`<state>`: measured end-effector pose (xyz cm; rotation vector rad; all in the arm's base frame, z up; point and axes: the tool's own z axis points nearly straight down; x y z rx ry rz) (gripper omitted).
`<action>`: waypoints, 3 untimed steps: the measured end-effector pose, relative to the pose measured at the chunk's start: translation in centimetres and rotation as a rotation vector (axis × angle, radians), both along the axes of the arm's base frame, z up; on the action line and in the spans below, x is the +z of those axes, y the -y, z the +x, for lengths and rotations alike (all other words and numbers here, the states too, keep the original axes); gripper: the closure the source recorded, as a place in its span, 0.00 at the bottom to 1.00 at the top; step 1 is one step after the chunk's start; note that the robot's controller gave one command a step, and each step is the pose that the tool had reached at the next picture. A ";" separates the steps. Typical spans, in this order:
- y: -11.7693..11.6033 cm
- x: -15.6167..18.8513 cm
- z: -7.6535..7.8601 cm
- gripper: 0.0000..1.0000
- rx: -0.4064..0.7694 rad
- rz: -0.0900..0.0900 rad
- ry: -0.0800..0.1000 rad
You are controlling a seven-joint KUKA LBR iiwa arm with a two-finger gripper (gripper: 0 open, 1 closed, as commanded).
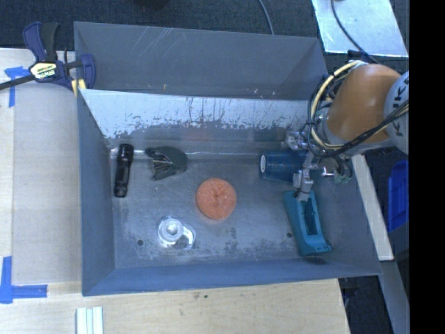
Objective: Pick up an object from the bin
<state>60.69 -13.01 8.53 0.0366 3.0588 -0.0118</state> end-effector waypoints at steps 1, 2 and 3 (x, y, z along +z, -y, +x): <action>0.0 0.2 0.2 0.00 0.001 -0.003 0.015; 0.0 0.9 0.5 0.00 -0.004 -0.004 0.021; -6.1 -1.3 -1.4 1.00 -0.181 0.013 0.032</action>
Offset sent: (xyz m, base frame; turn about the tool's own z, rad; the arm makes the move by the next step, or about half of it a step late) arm 0.0069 0.0007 0.0224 0.0147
